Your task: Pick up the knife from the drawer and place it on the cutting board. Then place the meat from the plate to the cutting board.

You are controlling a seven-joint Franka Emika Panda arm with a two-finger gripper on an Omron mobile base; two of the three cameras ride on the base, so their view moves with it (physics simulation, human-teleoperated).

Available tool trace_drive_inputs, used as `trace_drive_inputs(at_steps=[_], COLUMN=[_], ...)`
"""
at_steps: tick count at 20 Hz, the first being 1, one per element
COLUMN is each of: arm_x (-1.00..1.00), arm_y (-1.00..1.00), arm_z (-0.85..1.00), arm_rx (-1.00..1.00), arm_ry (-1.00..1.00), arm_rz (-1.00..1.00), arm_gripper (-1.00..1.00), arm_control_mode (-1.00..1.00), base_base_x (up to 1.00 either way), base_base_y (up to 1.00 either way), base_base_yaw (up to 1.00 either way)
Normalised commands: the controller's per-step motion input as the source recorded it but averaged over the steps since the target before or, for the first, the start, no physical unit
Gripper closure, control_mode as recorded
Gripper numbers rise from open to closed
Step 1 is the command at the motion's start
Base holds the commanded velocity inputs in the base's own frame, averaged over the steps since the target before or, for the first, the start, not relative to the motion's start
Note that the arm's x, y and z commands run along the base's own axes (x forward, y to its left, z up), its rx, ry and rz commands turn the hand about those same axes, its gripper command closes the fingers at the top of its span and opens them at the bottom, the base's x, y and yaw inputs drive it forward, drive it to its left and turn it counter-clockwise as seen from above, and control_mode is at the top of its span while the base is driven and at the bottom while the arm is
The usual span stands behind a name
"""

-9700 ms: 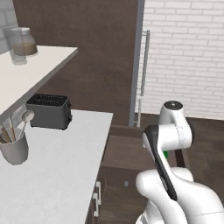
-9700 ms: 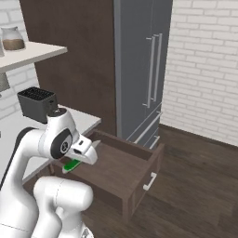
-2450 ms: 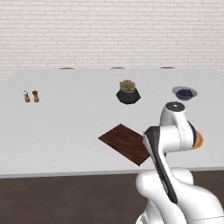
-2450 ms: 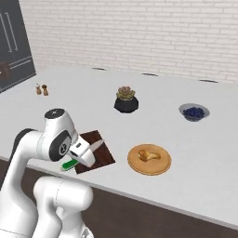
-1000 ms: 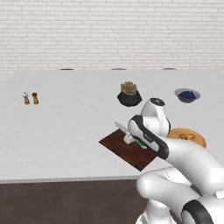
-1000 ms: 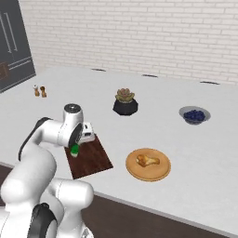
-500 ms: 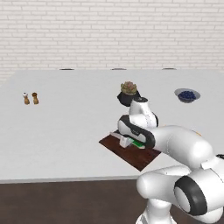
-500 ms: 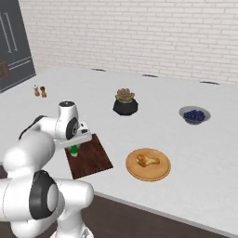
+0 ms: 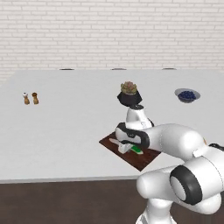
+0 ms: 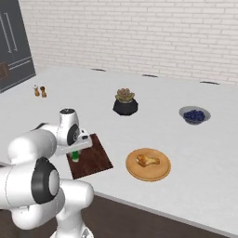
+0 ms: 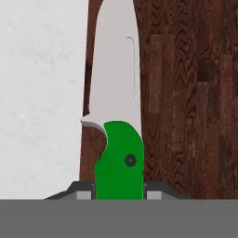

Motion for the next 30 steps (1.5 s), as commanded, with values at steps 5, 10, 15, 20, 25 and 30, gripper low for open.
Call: trace_drive_inputs(at_steps=[5, 10, 15, 20, 25, 30], arm_x=[0.02, 0.10, 0.15, 0.14, 0.03, -0.02], arm_y=[0.00, 0.09, 0.16, 0.08, 0.00, -0.25], arm_z=[-0.15, -0.06, -0.01, 0.00, 0.00, 0.02], arm_rx=[0.00, 0.00, 0.00, 0.00, 0.00, 0.00], arm_ry=[-0.01, 0.00, 0.00, 0.00, 0.00, 0.00], arm_rz=[0.00, 0.00, 0.00, 0.00, 0.00, 0.00], arm_gripper=[1.00, 1.00, -1.00, -1.00, -1.00, -1.00], arm_control_mode=[-1.00, -1.00, -1.00, -1.00, -1.00, -1.00], base_base_x=[0.00, 0.00, 0.00, 0.00, 0.00, 0.00], base_base_y=[0.00, 0.00, 0.00, 0.00, 0.00, 0.00], base_base_yaw=[0.00, 0.00, 0.00, 0.00, 0.00, 0.00])
